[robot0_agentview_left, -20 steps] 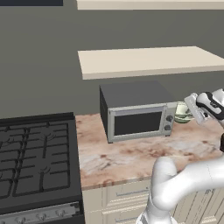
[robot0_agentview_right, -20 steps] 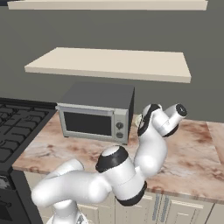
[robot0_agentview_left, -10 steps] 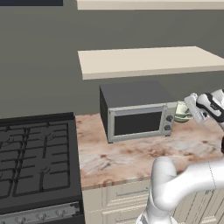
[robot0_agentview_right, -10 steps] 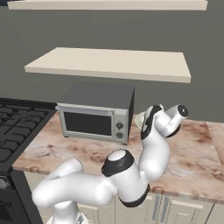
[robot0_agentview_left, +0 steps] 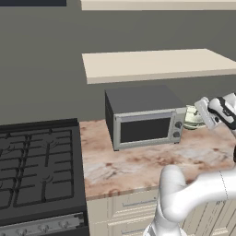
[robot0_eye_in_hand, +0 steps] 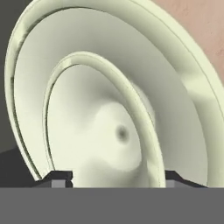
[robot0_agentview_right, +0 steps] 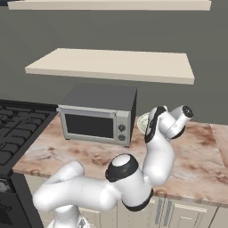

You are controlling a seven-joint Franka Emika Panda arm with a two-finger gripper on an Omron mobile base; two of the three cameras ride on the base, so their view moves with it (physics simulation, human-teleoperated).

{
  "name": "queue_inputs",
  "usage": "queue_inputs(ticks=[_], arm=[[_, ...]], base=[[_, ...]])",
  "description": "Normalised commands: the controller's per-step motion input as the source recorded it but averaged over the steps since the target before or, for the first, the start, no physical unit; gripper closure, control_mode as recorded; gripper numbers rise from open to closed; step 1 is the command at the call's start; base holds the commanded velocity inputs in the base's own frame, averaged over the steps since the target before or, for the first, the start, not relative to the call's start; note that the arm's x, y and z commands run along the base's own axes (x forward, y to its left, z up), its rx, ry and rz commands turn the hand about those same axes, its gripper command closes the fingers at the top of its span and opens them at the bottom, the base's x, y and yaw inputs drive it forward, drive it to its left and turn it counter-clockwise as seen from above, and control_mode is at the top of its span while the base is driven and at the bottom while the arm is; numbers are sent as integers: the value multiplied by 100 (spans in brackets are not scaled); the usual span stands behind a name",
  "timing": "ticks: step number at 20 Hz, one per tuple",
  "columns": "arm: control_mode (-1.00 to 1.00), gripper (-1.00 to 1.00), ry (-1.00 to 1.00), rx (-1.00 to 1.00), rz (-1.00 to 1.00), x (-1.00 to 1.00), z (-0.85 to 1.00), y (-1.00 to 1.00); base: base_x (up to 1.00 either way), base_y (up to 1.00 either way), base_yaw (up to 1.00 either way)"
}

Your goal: Pick up the bowls on the counter and stack them on top of one another in the open cabinet. Place the smaller bowl on top of the larger bowl.

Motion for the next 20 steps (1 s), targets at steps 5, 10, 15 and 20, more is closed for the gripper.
queue_inputs(ticks=[5, 10, 15, 20], arm=[[-100, -100, 0, 0, 0, -1, 22, 0], [-100, -100, 0, 0, 0, 0, 34, 0], [-100, -100, 0, 0, 0, 0, 29, 0], [-100, -100, 0, 0, 0, -14, 6, 0]], base=[[0, 0, 0], [0, 0, 0], [0, 0, 0], [0, 0, 0]])
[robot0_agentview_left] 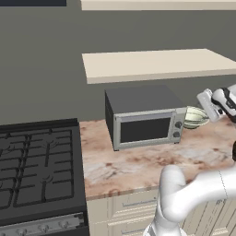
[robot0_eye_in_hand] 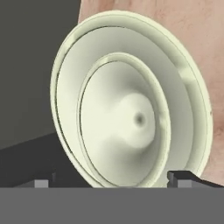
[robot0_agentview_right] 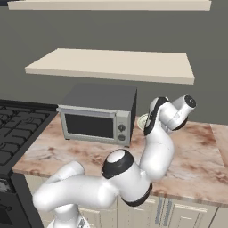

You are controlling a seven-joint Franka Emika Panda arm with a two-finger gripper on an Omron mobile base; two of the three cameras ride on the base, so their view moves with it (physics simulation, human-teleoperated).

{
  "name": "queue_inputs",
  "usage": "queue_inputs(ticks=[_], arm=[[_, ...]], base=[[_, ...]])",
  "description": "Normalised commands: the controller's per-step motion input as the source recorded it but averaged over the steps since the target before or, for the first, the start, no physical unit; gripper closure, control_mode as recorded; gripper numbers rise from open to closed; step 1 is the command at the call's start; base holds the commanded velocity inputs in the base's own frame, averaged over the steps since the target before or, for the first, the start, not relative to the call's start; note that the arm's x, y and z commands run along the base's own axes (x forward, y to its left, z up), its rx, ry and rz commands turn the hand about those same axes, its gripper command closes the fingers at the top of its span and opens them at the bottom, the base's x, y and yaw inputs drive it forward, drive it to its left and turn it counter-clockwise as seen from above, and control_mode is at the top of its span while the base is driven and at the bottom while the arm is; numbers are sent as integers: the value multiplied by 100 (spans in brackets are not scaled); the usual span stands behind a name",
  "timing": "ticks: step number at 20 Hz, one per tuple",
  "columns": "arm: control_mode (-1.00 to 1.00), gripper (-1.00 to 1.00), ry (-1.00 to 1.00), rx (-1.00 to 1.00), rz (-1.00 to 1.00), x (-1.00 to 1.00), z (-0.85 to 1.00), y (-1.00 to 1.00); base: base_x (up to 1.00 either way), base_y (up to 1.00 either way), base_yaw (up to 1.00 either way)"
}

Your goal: Pick up the bowls on the counter and stack them on top of one another in the open cabinet. Place the smaller bowl on top of the larger bowl.

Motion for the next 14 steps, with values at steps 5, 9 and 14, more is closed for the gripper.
queue_inputs(ticks=[5, 9, 14], arm=[[-100, -100, 0, 0, 0, -35, 0, -7], [-100, -100, -3, 0, 0, -49, 0, -18], [-100, -100, -3, 0, 0, -33, 0, -8]], base=[[0, 0, 0], [0, 0, 0], [0, 0, 0]])
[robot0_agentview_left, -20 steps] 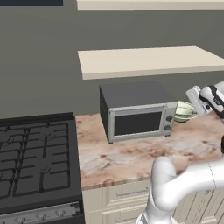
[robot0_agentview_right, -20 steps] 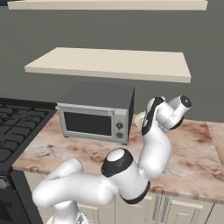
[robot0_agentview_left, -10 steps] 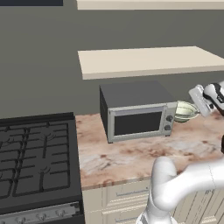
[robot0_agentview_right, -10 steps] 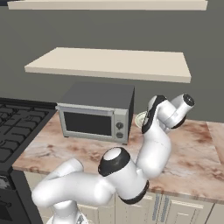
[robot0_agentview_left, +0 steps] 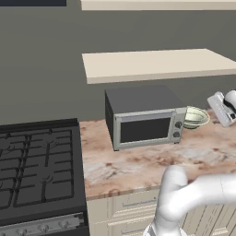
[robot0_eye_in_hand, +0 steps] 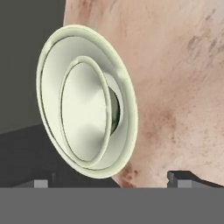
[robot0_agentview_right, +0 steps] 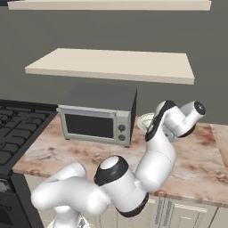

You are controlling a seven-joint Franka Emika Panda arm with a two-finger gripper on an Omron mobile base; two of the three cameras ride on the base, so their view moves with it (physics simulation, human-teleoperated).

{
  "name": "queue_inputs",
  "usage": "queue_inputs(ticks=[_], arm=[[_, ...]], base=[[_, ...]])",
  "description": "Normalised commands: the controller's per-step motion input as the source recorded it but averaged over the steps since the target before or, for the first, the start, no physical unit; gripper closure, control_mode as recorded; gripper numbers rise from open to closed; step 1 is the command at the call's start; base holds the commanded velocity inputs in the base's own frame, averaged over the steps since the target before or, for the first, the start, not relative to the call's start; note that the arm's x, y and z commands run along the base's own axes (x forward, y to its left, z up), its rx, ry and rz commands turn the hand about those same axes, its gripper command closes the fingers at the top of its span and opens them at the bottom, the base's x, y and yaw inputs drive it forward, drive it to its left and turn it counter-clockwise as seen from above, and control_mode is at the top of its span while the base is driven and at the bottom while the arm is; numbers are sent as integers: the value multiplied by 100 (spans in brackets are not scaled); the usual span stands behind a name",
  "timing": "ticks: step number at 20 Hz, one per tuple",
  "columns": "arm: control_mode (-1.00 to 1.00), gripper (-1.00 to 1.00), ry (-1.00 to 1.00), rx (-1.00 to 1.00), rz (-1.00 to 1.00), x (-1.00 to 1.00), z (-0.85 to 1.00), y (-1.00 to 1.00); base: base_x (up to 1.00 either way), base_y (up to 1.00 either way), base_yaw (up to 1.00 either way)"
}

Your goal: Pick up the bowls on the counter and stack them on top of one another in the open cabinet. Place the smaller bowl on top of the larger bowl.

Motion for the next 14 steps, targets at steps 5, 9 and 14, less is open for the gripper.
queue_inputs(ticks=[5, 9, 14], arm=[[-100, -100, 0, 0, 0, -4, -4, 0], [-100, -100, 0, 0, 0, 0, -7, 0], [-100, -100, 0, 0, 0, 0, -9, 0]], base=[[0, 0, 0], [0, 0, 0], [0, 0, 0]])
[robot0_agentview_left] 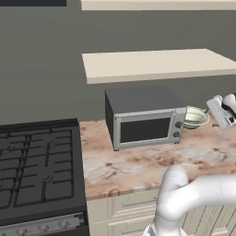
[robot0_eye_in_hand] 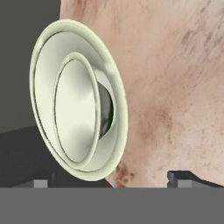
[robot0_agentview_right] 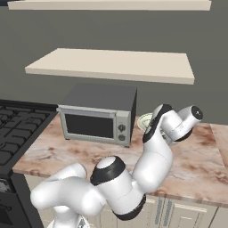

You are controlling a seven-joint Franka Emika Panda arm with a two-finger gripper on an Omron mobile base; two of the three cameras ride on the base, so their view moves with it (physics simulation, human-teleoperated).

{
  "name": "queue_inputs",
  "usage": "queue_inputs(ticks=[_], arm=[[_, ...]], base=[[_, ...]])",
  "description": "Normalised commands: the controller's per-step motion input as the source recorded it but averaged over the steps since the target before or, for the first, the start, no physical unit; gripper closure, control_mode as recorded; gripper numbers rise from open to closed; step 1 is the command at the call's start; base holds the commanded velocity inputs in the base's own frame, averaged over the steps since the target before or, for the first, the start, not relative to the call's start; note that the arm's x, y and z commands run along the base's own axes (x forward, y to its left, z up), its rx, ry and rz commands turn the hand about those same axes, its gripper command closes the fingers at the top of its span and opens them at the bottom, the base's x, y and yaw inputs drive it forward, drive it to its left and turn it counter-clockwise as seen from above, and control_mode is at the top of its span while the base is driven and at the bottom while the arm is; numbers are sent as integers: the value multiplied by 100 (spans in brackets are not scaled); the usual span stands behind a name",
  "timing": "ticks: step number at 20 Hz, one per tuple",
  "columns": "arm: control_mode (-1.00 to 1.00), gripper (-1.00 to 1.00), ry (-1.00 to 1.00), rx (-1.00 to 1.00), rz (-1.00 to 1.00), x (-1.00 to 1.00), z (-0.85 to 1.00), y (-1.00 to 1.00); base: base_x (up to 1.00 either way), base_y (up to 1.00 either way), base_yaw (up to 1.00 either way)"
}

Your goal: Pick up the bowls on the counter and stack them on top of one another in the open cabinet. Place the smaller bowl on top of the larger bowl.

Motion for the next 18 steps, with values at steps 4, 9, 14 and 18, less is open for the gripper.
queue_inputs(ticks=[4, 9, 14, 18], arm=[[-100, -100, 0, 0, 0, 3, -11, 0], [-100, -100, 0, 0, 0, 8, -10, 0], [-100, -100, 0, 0, 0, 8, -5, 0], [-100, -100, 0, 0, 0, 5, -6, -1]], base=[[0, 0, 0], [0, 0, 0], [0, 0, 0], [0, 0, 0]])
